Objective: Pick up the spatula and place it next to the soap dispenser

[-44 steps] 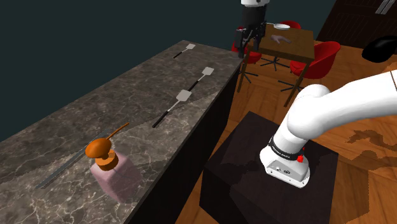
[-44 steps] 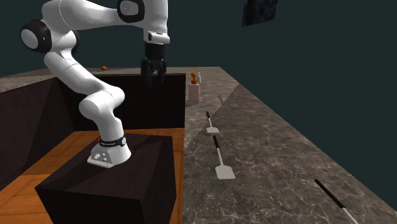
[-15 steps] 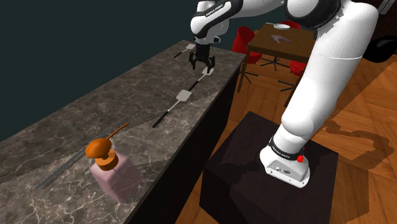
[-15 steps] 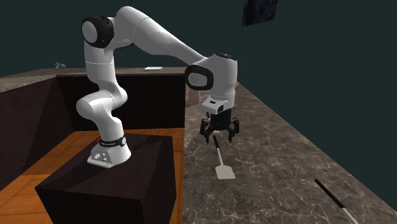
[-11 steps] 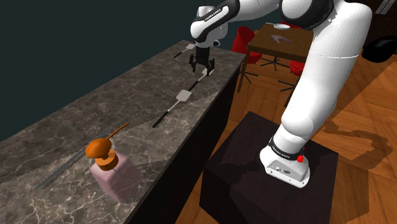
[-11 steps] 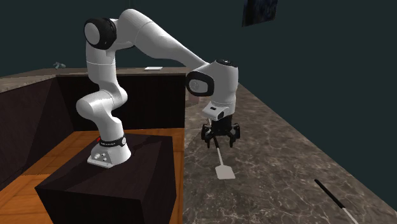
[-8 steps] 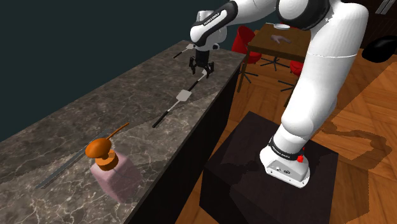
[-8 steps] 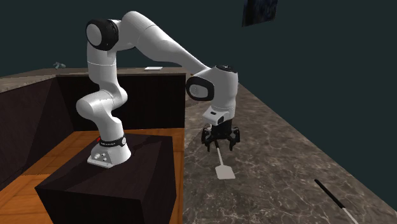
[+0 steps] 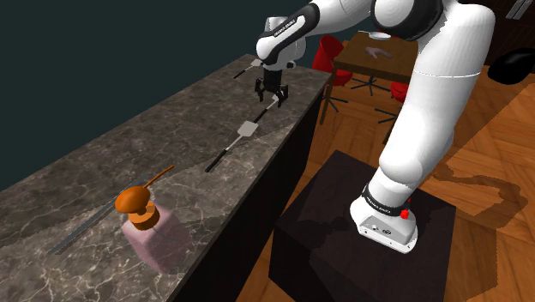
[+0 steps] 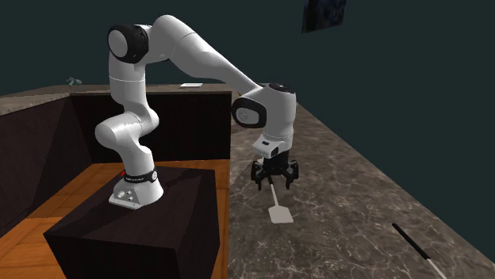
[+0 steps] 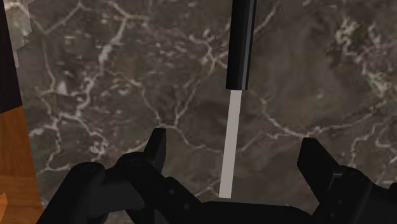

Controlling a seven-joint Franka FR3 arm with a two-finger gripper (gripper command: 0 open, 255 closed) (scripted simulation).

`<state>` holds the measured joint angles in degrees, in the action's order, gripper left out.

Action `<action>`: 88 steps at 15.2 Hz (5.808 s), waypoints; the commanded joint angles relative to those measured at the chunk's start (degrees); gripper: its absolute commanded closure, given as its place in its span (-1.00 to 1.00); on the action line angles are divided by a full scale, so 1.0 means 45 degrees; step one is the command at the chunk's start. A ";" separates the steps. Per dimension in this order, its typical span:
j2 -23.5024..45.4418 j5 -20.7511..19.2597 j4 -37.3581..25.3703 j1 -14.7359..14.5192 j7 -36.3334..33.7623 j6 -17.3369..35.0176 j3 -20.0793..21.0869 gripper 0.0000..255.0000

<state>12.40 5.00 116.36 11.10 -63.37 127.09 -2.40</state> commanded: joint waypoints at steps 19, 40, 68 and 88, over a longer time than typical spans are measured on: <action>-0.0740 -0.0110 -0.0650 -0.0006 -0.0133 -0.1385 -0.0026 1.00; -0.1707 -0.0262 -0.3074 0.0003 -0.0377 -0.4767 -0.0053 1.00; -0.1710 -0.0296 -0.7446 -0.0267 -0.1146 -0.9103 0.0160 1.00; -0.3796 -0.0051 -0.4861 -0.3132 -0.7012 -0.8197 0.3217 1.00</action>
<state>-4.25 4.65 93.86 -2.37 -93.50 89.88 11.35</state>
